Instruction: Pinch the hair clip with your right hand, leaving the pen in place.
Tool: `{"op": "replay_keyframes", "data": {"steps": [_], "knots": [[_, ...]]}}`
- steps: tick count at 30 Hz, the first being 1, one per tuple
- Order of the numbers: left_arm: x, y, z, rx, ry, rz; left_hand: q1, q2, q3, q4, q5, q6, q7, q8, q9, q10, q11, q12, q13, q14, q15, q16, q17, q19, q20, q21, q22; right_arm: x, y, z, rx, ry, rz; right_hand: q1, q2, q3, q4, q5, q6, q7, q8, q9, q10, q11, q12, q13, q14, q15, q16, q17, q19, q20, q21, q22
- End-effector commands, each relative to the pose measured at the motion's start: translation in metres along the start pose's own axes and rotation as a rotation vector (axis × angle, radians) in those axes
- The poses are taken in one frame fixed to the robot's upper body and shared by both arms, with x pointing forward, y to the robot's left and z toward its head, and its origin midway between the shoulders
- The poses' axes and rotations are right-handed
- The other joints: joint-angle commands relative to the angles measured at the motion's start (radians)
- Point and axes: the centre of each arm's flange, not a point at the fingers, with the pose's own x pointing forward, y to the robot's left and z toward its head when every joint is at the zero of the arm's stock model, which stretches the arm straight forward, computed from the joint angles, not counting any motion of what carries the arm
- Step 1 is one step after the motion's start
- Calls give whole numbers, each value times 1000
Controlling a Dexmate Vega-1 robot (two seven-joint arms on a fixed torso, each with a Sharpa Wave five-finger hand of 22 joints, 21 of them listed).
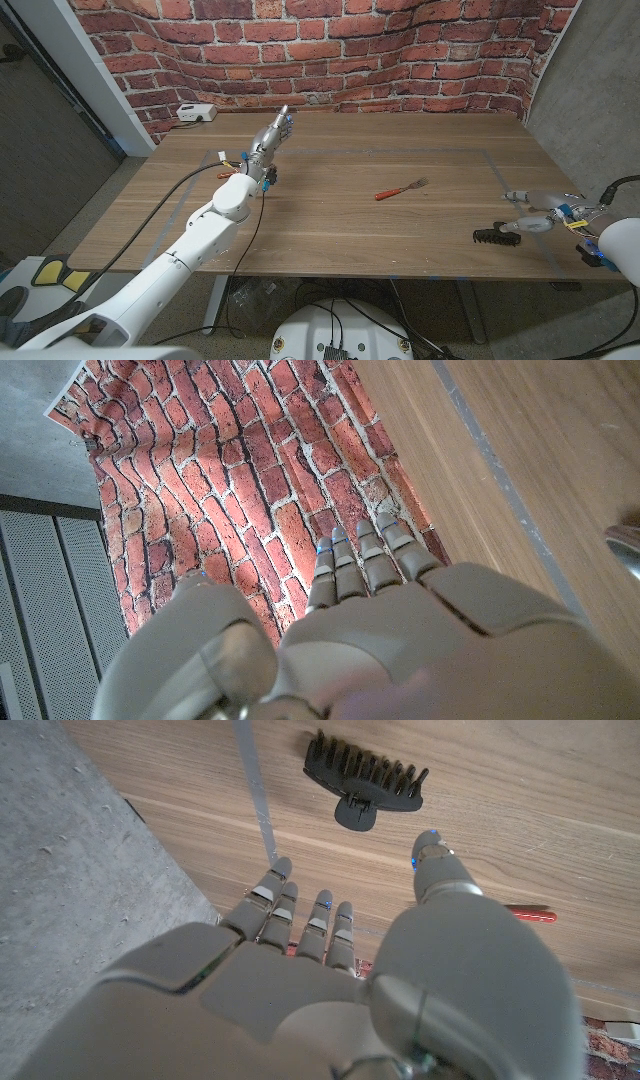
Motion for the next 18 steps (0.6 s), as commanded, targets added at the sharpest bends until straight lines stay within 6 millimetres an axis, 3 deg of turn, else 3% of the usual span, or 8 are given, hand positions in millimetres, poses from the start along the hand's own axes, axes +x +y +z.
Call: {"op": "replay_keyframes", "data": {"steps": [1,18], "knots": [[3,-2,1,5,5,-13,6,6,-7,3,-6,8,-3,0,4,9,-1,-2,2,1,-4,-3,4,5,6,-3,1,9,5,1,-13,3,31,-2,-11,1,3,11,0,-9,5,5,4,-5,6,4,9,2,4,5,9,-4,4,5],[4,-7,-2,-12,3,-10,7,8,-9,3,-8,11,-3,0,5,10,-2,-3,2,0,-5,-3,4,4,7,-4,2,13,12,1,-28,-2,36,11,-7,6,0,14,4,-11,9,5,13,-10,11,3,22,-6,5,5,20,-4,8,5]]}}
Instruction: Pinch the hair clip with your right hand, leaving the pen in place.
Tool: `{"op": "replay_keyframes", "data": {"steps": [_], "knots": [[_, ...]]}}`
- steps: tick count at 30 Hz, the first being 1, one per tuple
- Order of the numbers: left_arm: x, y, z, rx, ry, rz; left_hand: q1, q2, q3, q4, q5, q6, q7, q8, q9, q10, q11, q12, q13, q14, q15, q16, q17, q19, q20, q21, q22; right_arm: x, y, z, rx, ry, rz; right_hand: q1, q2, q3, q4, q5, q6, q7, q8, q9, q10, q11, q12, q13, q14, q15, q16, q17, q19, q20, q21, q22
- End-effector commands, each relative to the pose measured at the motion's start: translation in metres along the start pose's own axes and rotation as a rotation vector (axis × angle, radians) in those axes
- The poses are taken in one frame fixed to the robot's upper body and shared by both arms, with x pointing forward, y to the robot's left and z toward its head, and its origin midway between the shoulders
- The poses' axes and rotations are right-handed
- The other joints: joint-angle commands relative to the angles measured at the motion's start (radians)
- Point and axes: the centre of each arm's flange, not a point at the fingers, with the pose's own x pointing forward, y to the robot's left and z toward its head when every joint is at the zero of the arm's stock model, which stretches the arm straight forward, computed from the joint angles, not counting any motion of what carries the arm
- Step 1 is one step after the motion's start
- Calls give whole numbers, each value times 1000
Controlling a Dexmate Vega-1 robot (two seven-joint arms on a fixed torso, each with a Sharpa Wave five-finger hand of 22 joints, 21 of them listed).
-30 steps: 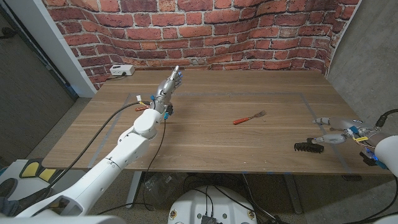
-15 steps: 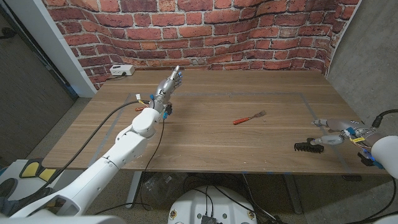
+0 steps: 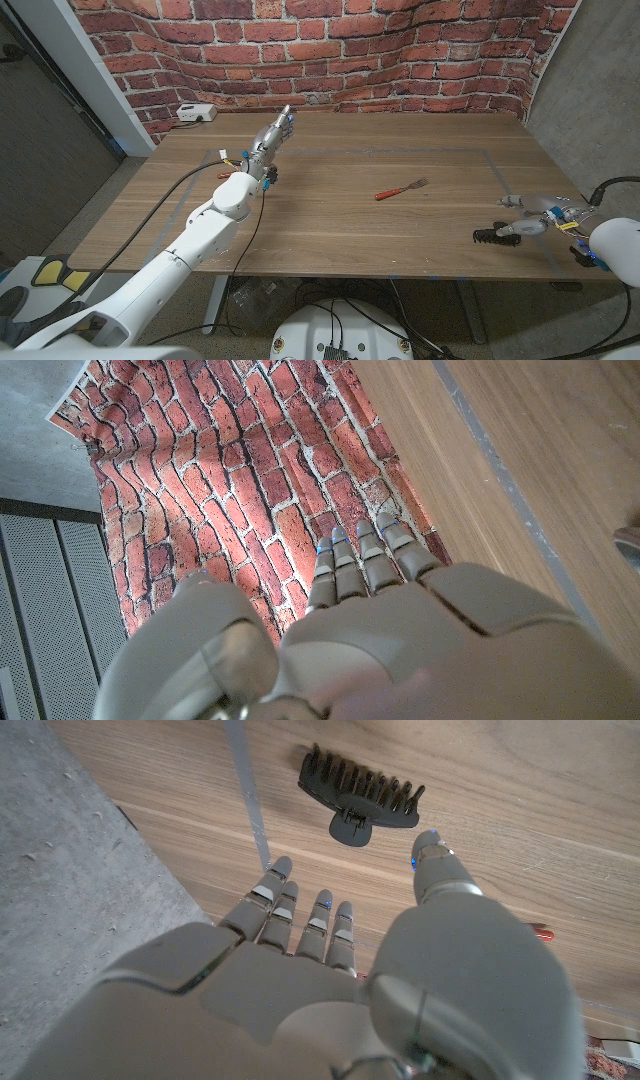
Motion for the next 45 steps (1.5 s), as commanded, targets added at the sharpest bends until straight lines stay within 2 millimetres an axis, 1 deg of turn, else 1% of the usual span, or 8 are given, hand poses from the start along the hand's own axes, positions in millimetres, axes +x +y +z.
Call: {"op": "replay_keyframes", "data": {"steps": [1,4,7,11,19,28,36,45], "knots": [[2,-4,-4,-11,2,-4,-3,-2,-6,0,0,12,-2,0,5,10,-2,-3,2,0,-5,-3,4,3,6,-4,2,5,6,-1,-6,2,3,13,-7,6,-1,6,5,-9,9,6,9,-4,7,3,13,-3,5,4,15,1,8,5],[2,-5,-4,-11,1,-5,-3,-2,-6,0,-1,13,-2,0,5,10,-2,-3,2,0,-3,-3,4,3,7,-4,2,6,8,-3,-5,7,10,16,-8,6,-1,7,14,-13,13,6,15,-4,10,3,8,-3,2,4,12,-1,7,5],[2,-5,-4,-12,1,-4,-2,-1,-7,0,-1,13,-2,0,5,12,-4,-3,2,0,-4,-3,4,3,7,-4,2,7,9,-4,-5,15,15,15,-7,6,2,9,22,-16,17,6,30,-6,15,3,-20,2,-10,5,-7,-3,-1,5],[3,-5,-5,-13,5,-5,-2,-1,-7,1,-2,13,-3,0,5,11,-2,-3,2,0,-3,-3,4,4,7,-4,2,8,10,-5,-4,21,23,16,-7,6,3,10,28,-18,20,6,37,-11,17,3,-37,10,-14,6,-22,2,-7,5],[3,-5,-7,-17,8,-8,-2,0,-8,1,-3,15,-3,-1,5,11,-3,-4,2,0,-3,-3,4,3,8,-5,2,13,15,-2,-7,21,33,20,-5,8,2,11,35,-21,22,6,44,-14,19,3,-39,9,-13,6,-23,3,-7,5],[4,-3,-8,-16,12,-7,-1,1,-10,1,-4,15,-4,-1,5,11,-2,-4,2,0,-4,-3,4,3,8,-5,2,20,21,-4,-14,28,32,33,-3,11,-2,15,42,-26,26,6,51,-18,21,2,-26,1,-7,5,-12,-3,-2,5],[4,-3,-8,-17,15,-6,0,2,-11,1,-5,16,-4,-2,5,11,-1,-5,2,0,-4,-3,4,3,9,-5,2,24,21,-5,-17,37,35,40,-1,10,-1,16,55,-30,30,6,68,-20,25,2,-7,-6,0,4,5,-7,5,4],[5,-5,-11,-24,22,-8,0,3,-12,1,-5,16,-4,-2,5,11,-2,-5,2,-1,-2,-4,4,3,8,-5,2,28,22,-7,-13,44,43,52,3,8,-1,19,82,-42,40,6,95,-34,31,2,20,-11,6,3,23,-9,11,4]]}}
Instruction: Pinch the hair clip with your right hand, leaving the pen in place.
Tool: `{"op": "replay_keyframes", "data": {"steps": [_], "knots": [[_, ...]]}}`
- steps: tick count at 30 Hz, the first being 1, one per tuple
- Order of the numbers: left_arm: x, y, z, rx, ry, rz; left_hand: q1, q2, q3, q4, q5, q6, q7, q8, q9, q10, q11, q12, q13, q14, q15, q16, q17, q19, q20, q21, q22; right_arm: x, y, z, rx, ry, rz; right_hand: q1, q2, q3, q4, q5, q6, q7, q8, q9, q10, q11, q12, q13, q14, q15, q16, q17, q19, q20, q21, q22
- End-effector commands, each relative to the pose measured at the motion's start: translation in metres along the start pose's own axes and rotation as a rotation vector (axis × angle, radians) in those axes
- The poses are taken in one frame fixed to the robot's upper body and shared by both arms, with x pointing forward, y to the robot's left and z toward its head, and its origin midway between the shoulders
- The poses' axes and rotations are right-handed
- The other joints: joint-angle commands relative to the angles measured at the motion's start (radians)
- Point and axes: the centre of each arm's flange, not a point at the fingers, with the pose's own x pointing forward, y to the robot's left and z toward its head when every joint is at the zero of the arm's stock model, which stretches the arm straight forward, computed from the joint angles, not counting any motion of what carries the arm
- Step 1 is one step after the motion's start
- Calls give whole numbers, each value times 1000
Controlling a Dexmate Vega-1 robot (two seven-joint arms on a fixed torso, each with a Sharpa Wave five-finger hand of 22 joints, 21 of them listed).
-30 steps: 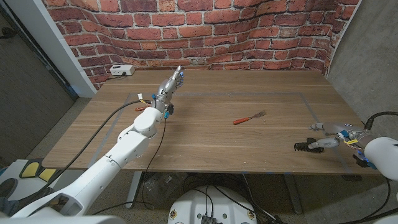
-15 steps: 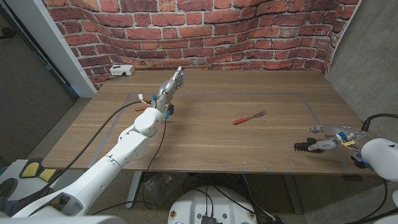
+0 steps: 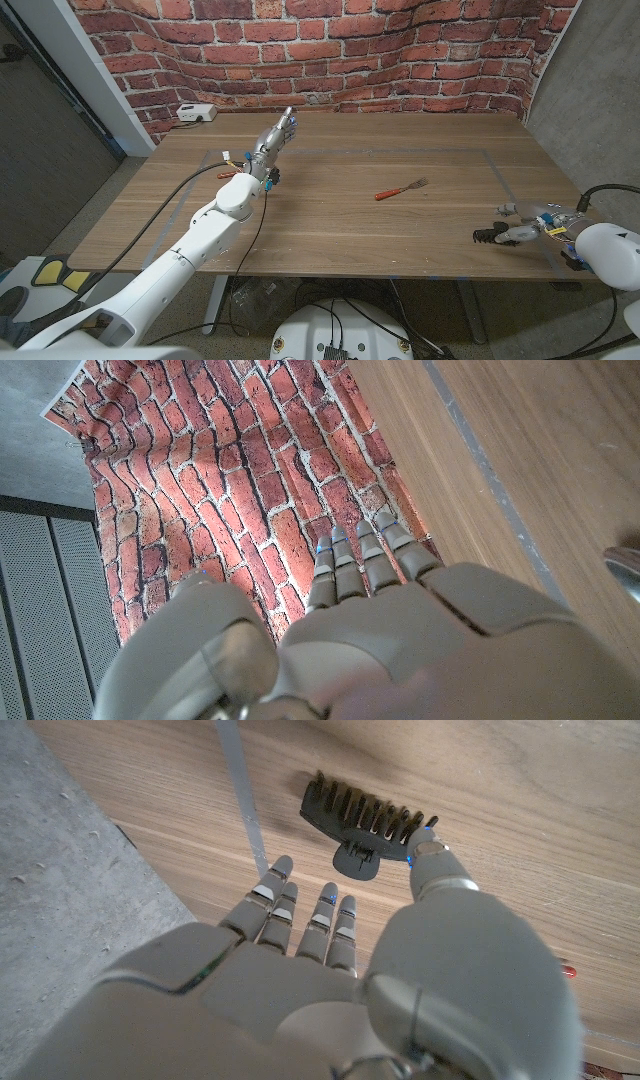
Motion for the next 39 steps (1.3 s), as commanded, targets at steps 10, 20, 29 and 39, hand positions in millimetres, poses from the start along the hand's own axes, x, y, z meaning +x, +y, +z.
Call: {"op": "replay_keyframes", "data": {"steps": [10,20,29,39], "knots": [[3,-4,-4,-7,12,-5,1,3,-8,4,-6,10,1,-3,5,6,2,-6,3,-1,-3,1,4,4,9,-5,2,7,5,-4,-1,16,-2,30,8,0,-1,5,40,-15,18,1,47,-18,12,1,42,-9,9,0,33,-13,17,4],[4,-5,-4,-6,16,-7,2,4,-9,4,-7,11,2,-3,5,5,2,-6,3,-1,-2,1,4,4,9,-6,2,10,8,-7,-1,16,0,48,15,3,-1,8,82,-34,31,1,93,-35,22,0,85,-20,15,1,59,-15,25,5],[5,-7,-4,-6,16,-11,2,5,-10,5,-8,12,1,-3,5,7,3,-6,3,-1,-2,1,4,4,8,-6,2,12,9,-7,-8,17,-5,64,19,9,-6,9,90,-39,33,1,104,-43,23,0,98,-27,14,1,68,-18,27,5],[4,-7,-5,-9,18,-9,3,6,-12,5,-9,12,1,-4,5,7,3,-6,3,-1,-3,1,4,4,8,-6,2,12,11,-8,-11,16,-23,81,20,14,-6,12,122,-49,41,0,134,-54,28,0,132,-42,17,1,87,-18,33,5]]}}
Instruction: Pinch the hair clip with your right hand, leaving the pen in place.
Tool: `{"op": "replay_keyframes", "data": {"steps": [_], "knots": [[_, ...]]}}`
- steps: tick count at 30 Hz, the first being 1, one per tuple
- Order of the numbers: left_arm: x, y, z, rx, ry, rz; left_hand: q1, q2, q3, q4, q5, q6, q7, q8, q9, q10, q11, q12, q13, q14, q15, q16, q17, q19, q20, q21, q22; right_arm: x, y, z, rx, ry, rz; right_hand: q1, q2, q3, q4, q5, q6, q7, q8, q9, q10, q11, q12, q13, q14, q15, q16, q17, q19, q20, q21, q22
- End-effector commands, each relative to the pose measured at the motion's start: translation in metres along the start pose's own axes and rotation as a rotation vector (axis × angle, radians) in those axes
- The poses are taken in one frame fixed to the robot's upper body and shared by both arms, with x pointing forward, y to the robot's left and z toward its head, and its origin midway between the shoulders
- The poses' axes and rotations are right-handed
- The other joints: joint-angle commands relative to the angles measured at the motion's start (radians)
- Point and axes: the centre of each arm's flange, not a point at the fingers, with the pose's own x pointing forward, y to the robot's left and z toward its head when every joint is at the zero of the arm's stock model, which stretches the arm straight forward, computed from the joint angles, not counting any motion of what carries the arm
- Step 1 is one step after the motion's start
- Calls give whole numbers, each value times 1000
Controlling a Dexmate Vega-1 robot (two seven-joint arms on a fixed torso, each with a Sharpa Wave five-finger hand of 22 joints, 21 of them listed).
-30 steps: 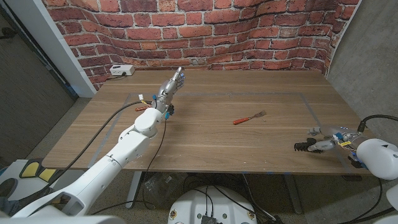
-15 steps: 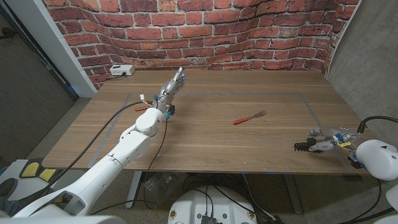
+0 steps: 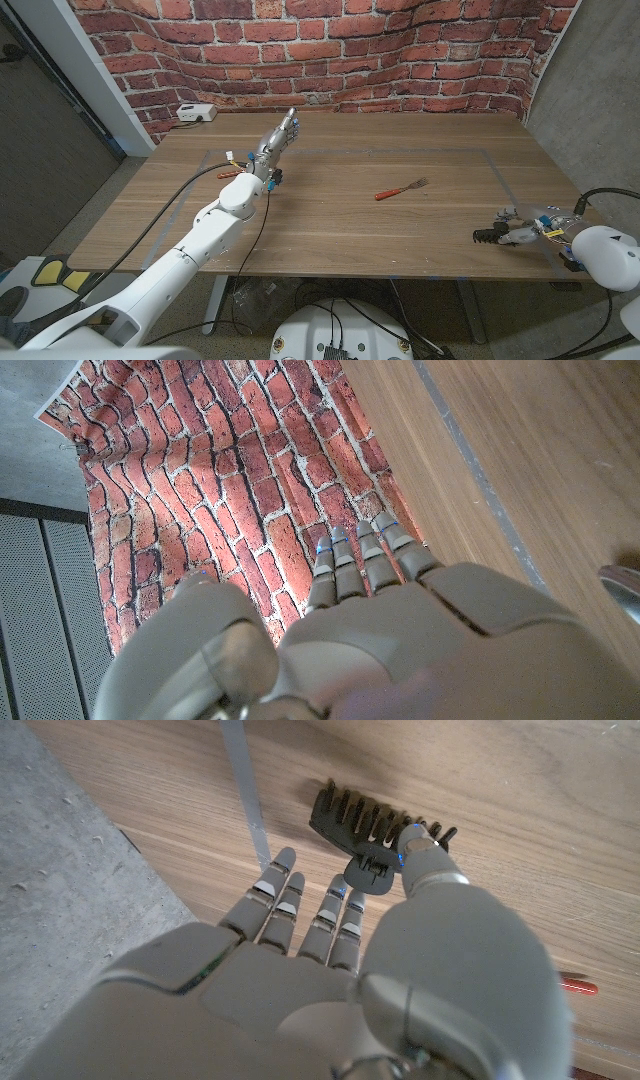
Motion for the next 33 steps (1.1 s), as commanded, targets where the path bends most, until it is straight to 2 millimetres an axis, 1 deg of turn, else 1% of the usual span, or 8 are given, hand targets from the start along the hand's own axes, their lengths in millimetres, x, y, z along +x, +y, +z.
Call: {"op": "replay_keyframes", "data": {"steps": [1,3,5,7,11,14,26,33], "knots": [[0,-1,-1,-3,3,-1,3,6,-8,1,-2,11,0,0,5,7,3,0,3,-1,-3,0,4,4,8,-2,2,1,2,-1,-6,-2,-15,20,0,6,2,6,30,-6,11,2,27,-4,8,-1,24,-6,10,1,18,-15,10,5],[0,-1,-1,-4,5,-1,3,6,-8,1,-2,11,0,0,5,8,3,0,3,-2,-2,0,4,3,8,-2,2,1,2,-1,-2,-3,-21,22,0,7,3,6,38,-8,13,2,33,-7,9,-1,32,-10,11,1,23,-15,12,5],[1,-1,-2,-2,6,-2,4,7,-8,1,-2,12,0,1,5,8,3,0,3,-3,-2,0,4,3,9,-2,2,0,2,-1,2,-6,-27,24,3,8,5,6,48,-14,16,2,46,-11,12,-1,39,-11,10,2,30,-18,14,5],[1,-1,-2,-2,8,-2,4,7,-8,1,-2,12,0,1,5,8,3,1,3,-2,-2,0,4,3,8,-2,2,0,2,-1,1,-8,-30,28,8,10,7,6,67,-21,22,2,64,-14,16,-1,58,-19,13,2,37,-19,16,5],[1,-1,-2,-3,9,-2,4,7,-9,1,-2,12,1,0,5,9,5,1,3,-2,-2,0,4,3,8,-2,2,1,3,-1,7,-9,-34,29,10,11,9,5,86,-28,27,2,83,-19,19,-2,71,-26,13,3,46,-18,19,5],[1,-1,-3,-4,12,-2,4,8,-9,1,-3,11,0,0,5,10,5,1,3,-2,-1,0,4,3,8,-2,2,2,4,-1,5,-10,-30,31,12,12,10,5,95,-32,30,1,92,-21,21,-2,79,-25,13,3,51,-20,20,6],[3,0,-6,-9,17,-2,5,9,-11,1,-4,12,0,0,5,10,3,0,3,-2,-1,0,4,3,9,-3,2,4,6,1,8,-1,-9,37,17,15,10,3,107,-38,31,1,103,-25,20,-2,94,-26,12,3,59,-18,23,6],[5,-1,-7,-11,18,-4,6,9,-12,1,-4,11,0,-1,5,10,2,0,3,-3,-2,0,4,-1,10,-4,2,5,6,1,12,0,-21,40,23,17,13,-1,151,-51,43,0,140,-28,26,-3,140,-43,17,3,85,-22,32,7]]}}
